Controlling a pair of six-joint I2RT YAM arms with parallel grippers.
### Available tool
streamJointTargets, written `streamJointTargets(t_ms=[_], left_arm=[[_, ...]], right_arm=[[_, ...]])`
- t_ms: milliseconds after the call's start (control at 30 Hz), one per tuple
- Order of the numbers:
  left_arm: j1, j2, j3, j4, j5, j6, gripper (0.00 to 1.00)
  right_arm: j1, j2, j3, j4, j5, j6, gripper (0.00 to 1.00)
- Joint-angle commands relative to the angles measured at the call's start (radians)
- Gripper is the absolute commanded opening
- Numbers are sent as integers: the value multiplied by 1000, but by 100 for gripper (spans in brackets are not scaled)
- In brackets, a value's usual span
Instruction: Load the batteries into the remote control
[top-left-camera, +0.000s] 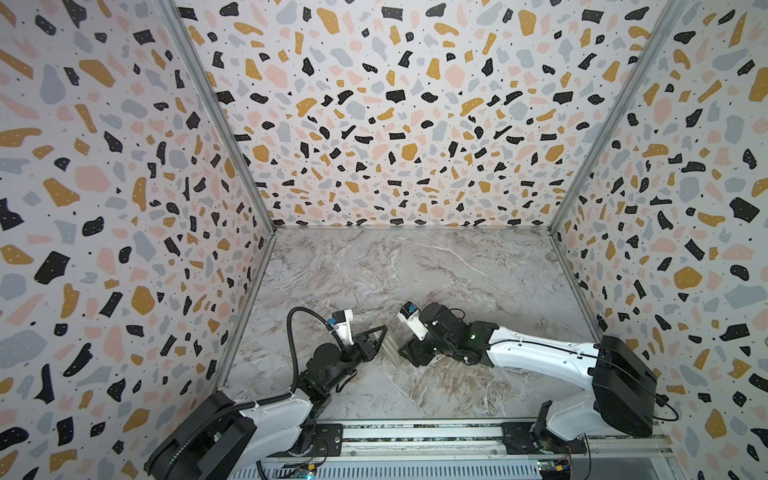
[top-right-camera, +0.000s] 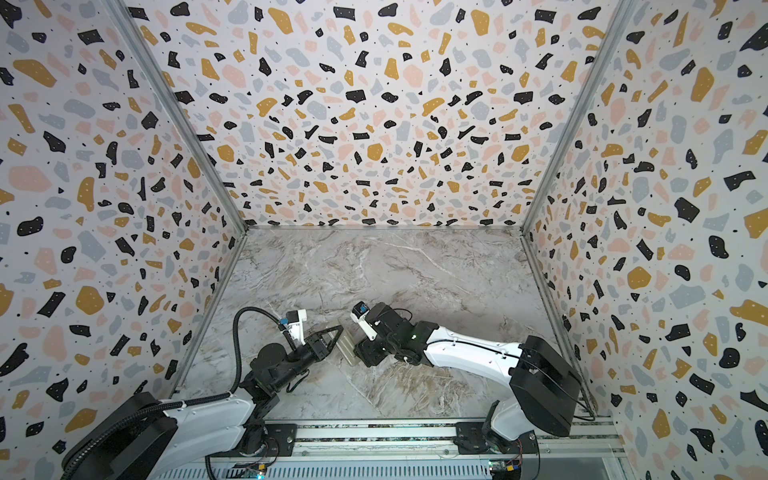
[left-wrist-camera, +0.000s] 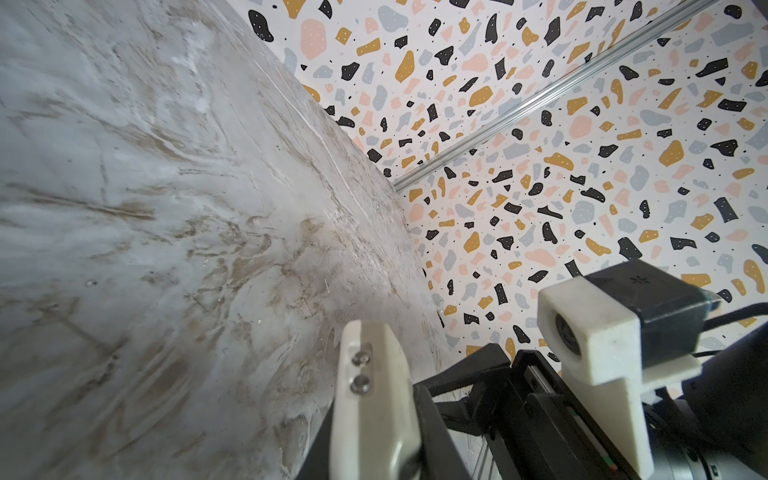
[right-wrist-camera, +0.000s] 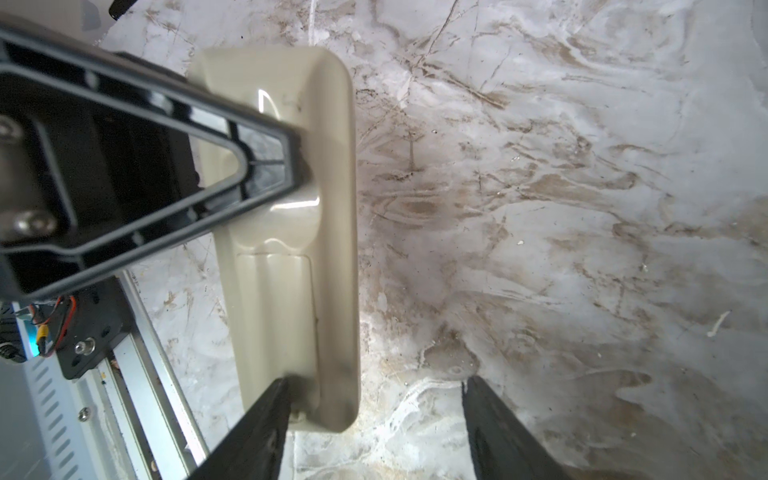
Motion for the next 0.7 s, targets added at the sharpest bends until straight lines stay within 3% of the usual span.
streamJointTargets(t_ms=[0,367,667], left_arm=[[-3,-7,30,90,29,4,0],[-4,25,45,182,75,-43,0],[-3,15,59,79,38,-15,0]], right_arm=[[-5,19,-3,5,-4,-2,68],[-7,42,-6,27,-3,-7,67],[-3,-75,-25,57,7,-25,75]])
